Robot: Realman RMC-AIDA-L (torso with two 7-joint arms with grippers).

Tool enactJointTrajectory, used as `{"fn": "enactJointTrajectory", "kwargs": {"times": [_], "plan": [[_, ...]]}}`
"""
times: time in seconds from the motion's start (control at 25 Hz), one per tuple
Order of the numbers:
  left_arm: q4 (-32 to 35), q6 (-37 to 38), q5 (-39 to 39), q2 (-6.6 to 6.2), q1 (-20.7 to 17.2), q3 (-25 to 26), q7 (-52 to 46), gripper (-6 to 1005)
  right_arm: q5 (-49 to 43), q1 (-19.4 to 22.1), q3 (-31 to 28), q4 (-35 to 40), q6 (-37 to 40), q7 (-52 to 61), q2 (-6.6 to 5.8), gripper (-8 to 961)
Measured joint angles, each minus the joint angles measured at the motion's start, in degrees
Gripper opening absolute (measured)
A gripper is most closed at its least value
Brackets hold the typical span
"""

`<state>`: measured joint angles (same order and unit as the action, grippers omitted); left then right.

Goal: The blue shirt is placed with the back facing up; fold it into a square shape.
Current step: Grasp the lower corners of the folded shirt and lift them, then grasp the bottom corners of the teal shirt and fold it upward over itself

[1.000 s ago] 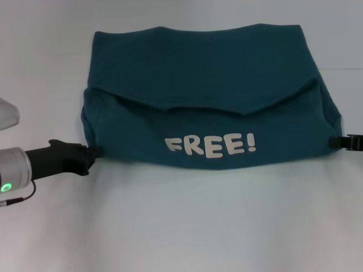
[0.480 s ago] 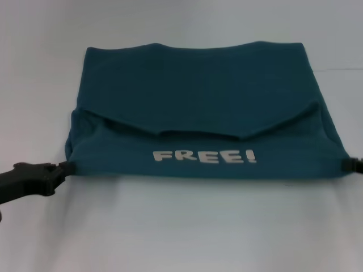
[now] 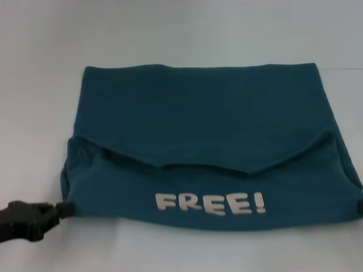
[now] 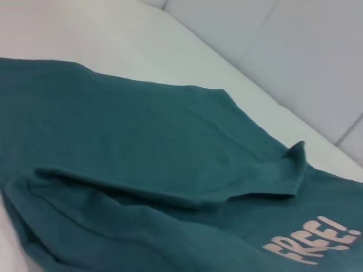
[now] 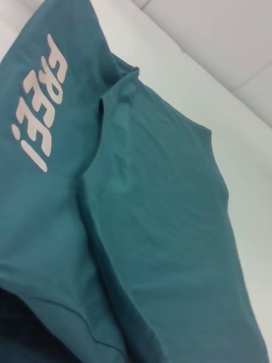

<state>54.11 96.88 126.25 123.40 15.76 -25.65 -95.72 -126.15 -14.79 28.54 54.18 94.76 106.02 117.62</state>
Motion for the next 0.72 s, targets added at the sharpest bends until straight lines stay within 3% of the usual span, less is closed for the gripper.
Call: {"fn": "enactJointTrajectory", "kwargs": {"times": [0.32, 0.72], "plan": [[2.1, 8.2, 2.7, 0.29, -2.9, 1.2, 0.7, 2, -0.3, 4.2, -4.7, 0.1, 8.9, -6.2, 0.15, 25], [2.7, 14.5, 7.3, 0.40, -5.2, 4.1, 1.1, 3, -3.4, 7.0, -5.6, -0.3, 14.1, -9.3, 0.72, 25]]}}
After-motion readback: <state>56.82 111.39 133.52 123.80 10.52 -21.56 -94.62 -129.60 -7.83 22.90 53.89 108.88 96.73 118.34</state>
